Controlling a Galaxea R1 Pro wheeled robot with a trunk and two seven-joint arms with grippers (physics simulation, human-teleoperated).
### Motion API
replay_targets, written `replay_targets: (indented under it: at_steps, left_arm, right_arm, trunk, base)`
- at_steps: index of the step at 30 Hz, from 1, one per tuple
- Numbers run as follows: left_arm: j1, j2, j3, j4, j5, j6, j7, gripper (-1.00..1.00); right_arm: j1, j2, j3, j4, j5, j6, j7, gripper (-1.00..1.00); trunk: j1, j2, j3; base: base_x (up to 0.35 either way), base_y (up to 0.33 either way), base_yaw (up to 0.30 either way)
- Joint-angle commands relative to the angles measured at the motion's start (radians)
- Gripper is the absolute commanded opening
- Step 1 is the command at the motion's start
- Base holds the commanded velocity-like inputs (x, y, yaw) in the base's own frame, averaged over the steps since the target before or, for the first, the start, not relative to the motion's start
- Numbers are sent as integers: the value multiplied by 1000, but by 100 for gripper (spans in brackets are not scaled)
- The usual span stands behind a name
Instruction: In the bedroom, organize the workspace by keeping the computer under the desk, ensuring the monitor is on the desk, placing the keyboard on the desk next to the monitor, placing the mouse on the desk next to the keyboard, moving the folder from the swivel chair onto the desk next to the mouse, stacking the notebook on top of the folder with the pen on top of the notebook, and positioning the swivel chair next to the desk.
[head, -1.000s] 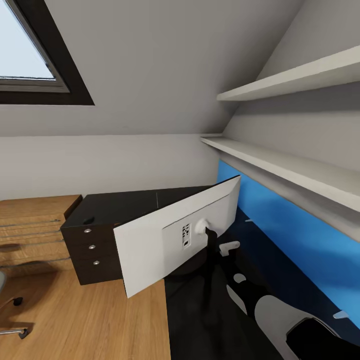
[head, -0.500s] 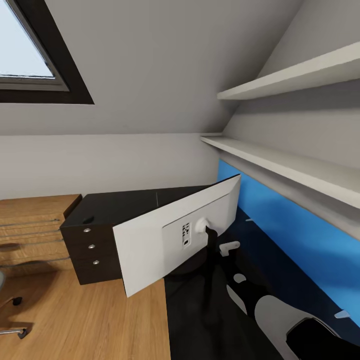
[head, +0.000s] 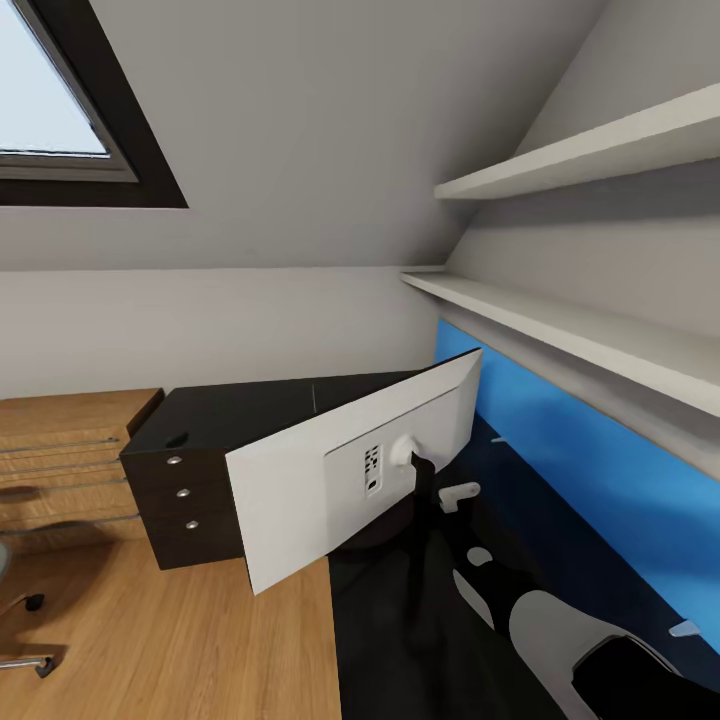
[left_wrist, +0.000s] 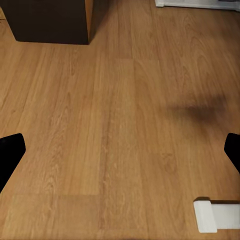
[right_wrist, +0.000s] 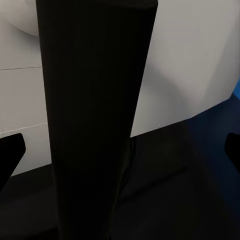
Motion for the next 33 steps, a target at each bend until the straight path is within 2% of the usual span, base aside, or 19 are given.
replay_targets:
  at_steps: [1, 17, 33]
  left_arm:
    - [-1, 0, 1, 1, 2, -3, 0, 100]
    - [-1, 0, 1, 1, 2, -1, 0, 100]
    - [-1, 0, 1, 2, 1, -1, -2, 100]
  right_arm:
    - [-1, 0, 9, 1, -7, -3, -5, 100]
    - [-1, 0, 8, 1, -7, -3, -5, 100]
    - [-1, -1, 7, 1, -7, -3, -5, 100]
  trunk:
    - [0, -1, -2]
    - [0, -1, -2]
    - [0, -1, -2]
  base:
    - [0, 0, 0]
    - [18, 67, 0]
    - [4, 10, 0]
